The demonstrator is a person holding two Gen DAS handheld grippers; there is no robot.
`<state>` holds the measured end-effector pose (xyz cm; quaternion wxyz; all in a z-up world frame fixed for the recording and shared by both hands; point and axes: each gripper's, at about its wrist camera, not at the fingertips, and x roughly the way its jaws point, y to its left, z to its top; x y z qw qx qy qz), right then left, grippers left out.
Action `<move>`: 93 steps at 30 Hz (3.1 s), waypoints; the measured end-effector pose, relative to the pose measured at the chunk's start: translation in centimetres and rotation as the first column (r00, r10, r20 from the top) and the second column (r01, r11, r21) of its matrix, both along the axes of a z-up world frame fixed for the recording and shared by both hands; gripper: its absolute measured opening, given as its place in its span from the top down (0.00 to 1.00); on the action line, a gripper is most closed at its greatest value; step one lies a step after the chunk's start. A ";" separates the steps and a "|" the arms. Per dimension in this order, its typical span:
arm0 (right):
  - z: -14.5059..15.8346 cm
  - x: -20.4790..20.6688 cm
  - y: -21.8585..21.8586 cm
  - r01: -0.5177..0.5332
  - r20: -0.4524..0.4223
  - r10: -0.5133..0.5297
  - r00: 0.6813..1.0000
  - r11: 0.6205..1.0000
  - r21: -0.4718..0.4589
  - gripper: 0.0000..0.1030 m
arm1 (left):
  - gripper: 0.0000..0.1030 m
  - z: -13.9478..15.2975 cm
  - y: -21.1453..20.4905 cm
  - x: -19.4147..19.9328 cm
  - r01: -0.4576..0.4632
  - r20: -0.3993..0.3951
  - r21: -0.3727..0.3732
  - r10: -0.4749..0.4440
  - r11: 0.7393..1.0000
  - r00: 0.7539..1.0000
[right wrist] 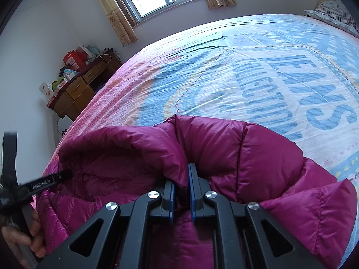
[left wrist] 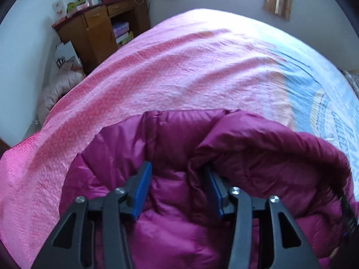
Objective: Fold large clothes
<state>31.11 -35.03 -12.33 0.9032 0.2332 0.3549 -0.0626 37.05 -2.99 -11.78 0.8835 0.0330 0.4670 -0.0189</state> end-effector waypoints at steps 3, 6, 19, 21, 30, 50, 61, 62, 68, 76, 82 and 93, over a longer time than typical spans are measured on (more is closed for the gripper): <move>-0.1 0.0 -0.3 0.001 0.005 -0.001 1.000 1.000 0.019 0.91 | 0.46 -0.6 0.0 -1.0 0.023 0.070 0.028 -0.025 0.999 0.997; -0.1 -0.2 -0.7 -0.001 0.016 0.000 1.000 0.999 0.051 0.91 | 0.44 -1.0 0.3 -1.1 0.012 0.106 0.006 -0.013 1.000 0.994; 9.2 -0.2 4.6 0.162 0.137 -0.124 0.983 0.935 -0.317 0.84 | 0.41 -0.7 0.8 -0.9 0.013 0.108 -0.120 0.000 0.993 0.994; 9.1 1.1 3.6 0.185 0.101 -0.162 0.982 0.939 -0.291 0.84 | 0.41 -0.7 1.1 -1.0 0.014 0.108 -0.130 0.000 0.991 0.994; 8.1 0.4 0.6 0.142 0.109 -0.131 0.985 0.985 -0.103 0.84 | 0.40 -0.7 1.2 -1.2 0.018 0.113 -0.136 -0.003 0.991 0.994; -0.3 4.1 3.6 -0.125 -0.028 0.123 0.992 0.987 -0.097 0.87 | 0.39 3.1 2.5 -4.4 0.046 0.211 -0.163 -0.011 0.986 0.977; 0.4 3.7 5.0 -0.118 -0.055 0.108 0.993 0.967 -0.227 0.87 | 0.18 5.6 -5.2 0.0 0.122 0.217 0.060 -0.132 0.991 0.967; 0.4 3.7 5.0 -0.117 -0.054 0.108 0.993 0.968 -0.224 0.87 | 0.20 4.2 -5.0 0.2 0.097 0.183 0.090 -0.112 0.991 0.977; 0.3 3.6 4.7 -0.119 -0.041 0.113 0.993 0.974 -0.194 0.87 | 0.12 -0.7 -0.8 0.7 0.027 0.075 -0.061 -0.022 0.998 0.997; 1.6 1.4 3.0 -0.040 0.020 0.043 0.999 0.991 -0.130 0.84 | 0.07 -1.0 -2.0 0.8 0.022 0.099 0.025 -0.024 0.999 0.995; 0.7 1.4 2.9 -0.032 -0.056 0.021 0.998 0.981 -0.193 0.84 | 0.06 -1.0 -2.4 1.0 0.018 0.109 0.059 -0.024 0.998 0.994; 0.9 1.3 3.2 -0.025 -0.048 0.015 0.999 0.977 -0.211 0.84 | 0.06 -1.0 -1.9 0.9 0.032 0.097 0.003 -0.033 0.999 0.995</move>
